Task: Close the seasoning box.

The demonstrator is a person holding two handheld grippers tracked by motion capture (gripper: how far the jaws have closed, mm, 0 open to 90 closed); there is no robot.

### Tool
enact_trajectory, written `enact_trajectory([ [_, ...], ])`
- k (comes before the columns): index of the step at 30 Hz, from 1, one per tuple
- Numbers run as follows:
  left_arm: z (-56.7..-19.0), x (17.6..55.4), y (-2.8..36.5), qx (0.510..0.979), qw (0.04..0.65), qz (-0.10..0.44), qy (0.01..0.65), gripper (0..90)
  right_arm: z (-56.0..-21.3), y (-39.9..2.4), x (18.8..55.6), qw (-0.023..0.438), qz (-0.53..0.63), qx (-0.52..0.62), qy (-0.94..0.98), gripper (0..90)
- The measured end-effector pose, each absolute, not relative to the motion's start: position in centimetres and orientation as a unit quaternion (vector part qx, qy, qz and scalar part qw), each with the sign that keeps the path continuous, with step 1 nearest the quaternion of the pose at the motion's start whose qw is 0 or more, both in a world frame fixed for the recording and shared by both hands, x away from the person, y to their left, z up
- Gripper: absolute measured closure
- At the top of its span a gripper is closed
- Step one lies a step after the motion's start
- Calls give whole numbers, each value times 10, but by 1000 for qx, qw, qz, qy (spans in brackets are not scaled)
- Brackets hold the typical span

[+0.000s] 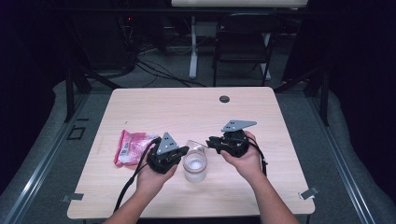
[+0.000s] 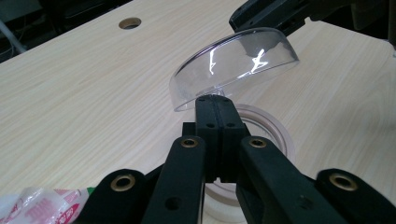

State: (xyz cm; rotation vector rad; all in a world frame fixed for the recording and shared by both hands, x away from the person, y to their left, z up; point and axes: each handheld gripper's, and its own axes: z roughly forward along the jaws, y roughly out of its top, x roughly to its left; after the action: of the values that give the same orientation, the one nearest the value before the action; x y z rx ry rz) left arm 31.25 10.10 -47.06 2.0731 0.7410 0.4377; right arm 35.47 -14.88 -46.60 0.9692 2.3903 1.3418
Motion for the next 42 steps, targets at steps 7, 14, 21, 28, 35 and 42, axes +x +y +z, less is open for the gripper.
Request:
enact_trajectory([
  [7,-478,309,104,835,430,172,297,900,-467,-144,353,115,457,323,821,756],
  [14,-483,307,108,837,429,170,294,900,-468,-140,352,112,454,316,825,752],
  [21,-493,302,114,835,437,165,290,900,-470,-135,350,108,451,310,830,747],
  [28,-500,299,117,835,437,165,291,900,-473,-130,349,105,448,306,834,737],
  [35,-505,297,121,832,442,156,297,900,-474,-129,349,103,447,304,835,734],
  [42,-510,295,122,834,436,155,299,900,-477,-126,348,99,443,300,839,728],
])
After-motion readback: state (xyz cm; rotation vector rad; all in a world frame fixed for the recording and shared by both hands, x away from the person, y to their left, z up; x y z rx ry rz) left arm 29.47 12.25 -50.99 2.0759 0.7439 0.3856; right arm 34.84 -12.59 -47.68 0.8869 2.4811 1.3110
